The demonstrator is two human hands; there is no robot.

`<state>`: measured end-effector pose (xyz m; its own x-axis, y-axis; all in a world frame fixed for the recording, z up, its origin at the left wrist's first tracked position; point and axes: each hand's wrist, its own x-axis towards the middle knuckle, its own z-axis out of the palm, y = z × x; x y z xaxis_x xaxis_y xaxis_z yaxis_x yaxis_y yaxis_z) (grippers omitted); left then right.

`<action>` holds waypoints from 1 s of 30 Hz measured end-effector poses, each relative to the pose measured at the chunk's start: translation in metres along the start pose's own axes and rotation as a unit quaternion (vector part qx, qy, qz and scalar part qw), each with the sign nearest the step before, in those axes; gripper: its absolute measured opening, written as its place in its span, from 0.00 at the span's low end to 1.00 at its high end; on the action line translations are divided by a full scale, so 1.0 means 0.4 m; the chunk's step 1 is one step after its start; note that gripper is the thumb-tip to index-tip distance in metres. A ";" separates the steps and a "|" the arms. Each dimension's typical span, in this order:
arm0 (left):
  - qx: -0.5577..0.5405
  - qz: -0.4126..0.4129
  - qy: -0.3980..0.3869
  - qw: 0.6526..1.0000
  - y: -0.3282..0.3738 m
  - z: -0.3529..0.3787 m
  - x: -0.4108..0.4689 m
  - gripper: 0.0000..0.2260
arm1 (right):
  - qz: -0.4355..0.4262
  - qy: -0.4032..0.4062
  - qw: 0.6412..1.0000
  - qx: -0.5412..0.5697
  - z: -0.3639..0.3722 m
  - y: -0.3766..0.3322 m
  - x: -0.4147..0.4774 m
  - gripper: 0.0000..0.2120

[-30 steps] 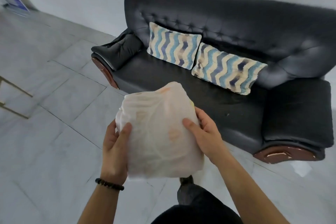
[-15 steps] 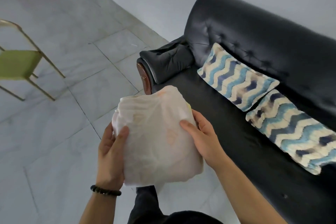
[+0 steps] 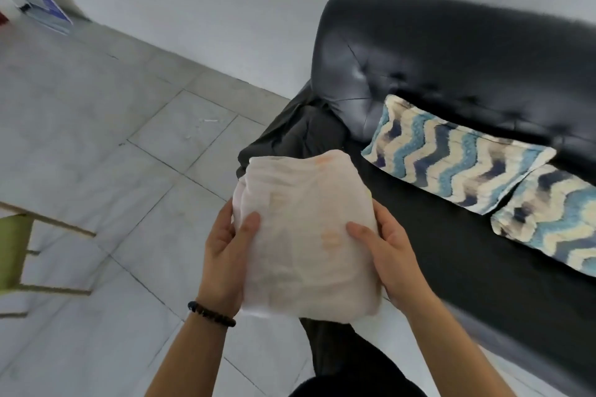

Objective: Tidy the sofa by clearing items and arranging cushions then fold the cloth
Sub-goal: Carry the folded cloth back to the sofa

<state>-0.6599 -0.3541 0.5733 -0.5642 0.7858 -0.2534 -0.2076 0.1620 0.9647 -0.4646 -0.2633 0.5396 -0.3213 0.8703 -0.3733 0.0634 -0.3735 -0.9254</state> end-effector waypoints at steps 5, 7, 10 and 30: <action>0.025 -0.052 -0.064 0.996 0.044 0.036 0.350 0.16 | 0.024 0.041 0.998 0.048 0.071 -0.032 0.290 0.28; 0.032 -0.069 -0.094 0.993 0.086 0.046 0.478 0.18 | 0.041 0.057 0.996 0.063 0.106 -0.066 0.400 0.27; 0.051 -0.067 -0.112 0.990 0.140 0.057 0.669 0.19 | 0.053 0.076 0.993 0.076 0.159 -0.121 0.560 0.25; 0.312 -0.292 -0.196 0.882 -0.290 0.182 1.806 0.23 | 0.290 0.280 0.908 0.111 0.340 0.097 1.468 0.30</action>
<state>-0.9851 0.2381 0.2837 -0.1615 0.5849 -0.7948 0.1785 0.8095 0.5594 -0.7793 0.1898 0.2934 0.2396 0.5092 -0.8267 -0.1442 -0.8234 -0.5489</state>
